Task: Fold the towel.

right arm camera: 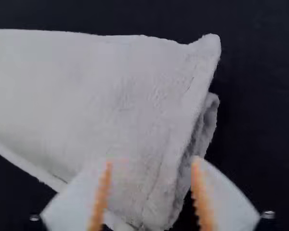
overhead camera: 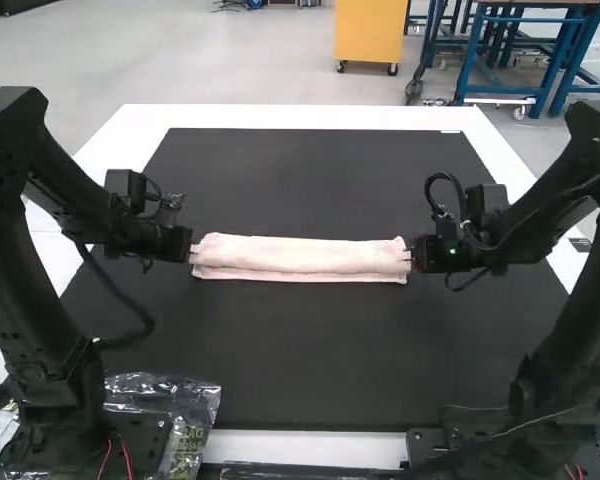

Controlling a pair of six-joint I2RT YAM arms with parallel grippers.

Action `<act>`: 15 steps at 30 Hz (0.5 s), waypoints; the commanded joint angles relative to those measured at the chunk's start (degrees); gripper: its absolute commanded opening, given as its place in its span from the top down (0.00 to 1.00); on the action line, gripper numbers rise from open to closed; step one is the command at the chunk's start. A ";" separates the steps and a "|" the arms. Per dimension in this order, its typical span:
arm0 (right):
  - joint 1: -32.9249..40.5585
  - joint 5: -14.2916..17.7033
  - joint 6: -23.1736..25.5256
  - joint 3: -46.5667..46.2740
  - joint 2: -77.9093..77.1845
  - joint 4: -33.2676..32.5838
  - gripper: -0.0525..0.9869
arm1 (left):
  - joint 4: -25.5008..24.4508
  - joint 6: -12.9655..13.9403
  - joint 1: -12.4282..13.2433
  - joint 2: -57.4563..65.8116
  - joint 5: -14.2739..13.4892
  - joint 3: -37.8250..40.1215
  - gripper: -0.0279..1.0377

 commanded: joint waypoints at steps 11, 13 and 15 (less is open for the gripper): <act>0.12 -0.71 3.50 2.31 -0.76 -0.08 0.08 | 2.23 -0.78 9.07 -2.32 4.31 3.62 0.06; 1.00 -0.63 3.41 2.31 -0.59 0.00 0.08 | 2.05 -1.58 9.86 -2.41 4.67 4.59 0.06; 2.06 -0.36 3.50 2.49 -0.41 0.36 0.08 | 1.44 -2.54 10.47 -2.41 5.72 5.29 0.06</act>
